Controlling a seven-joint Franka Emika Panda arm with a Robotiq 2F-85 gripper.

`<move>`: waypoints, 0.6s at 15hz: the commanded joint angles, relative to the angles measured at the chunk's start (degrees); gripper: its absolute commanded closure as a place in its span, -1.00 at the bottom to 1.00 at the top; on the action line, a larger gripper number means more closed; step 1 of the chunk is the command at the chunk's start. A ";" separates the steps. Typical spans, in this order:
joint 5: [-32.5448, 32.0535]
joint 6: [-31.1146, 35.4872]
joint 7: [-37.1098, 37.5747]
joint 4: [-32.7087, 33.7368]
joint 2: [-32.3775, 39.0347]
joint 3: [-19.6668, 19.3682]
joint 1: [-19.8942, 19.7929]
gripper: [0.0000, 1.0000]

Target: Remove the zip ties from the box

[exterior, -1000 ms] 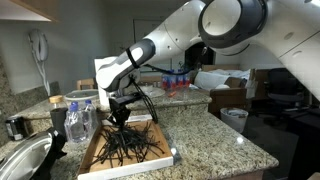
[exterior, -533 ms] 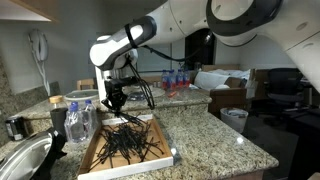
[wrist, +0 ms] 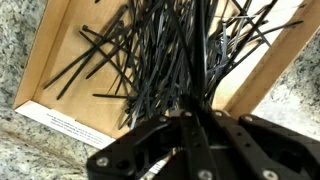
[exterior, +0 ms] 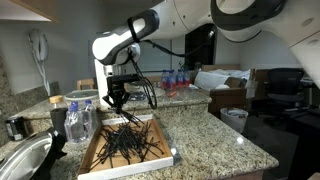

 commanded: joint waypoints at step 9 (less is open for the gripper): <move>5.07 8.66 8.90 -21.65 -14.56 -3.57 -4.43 0.84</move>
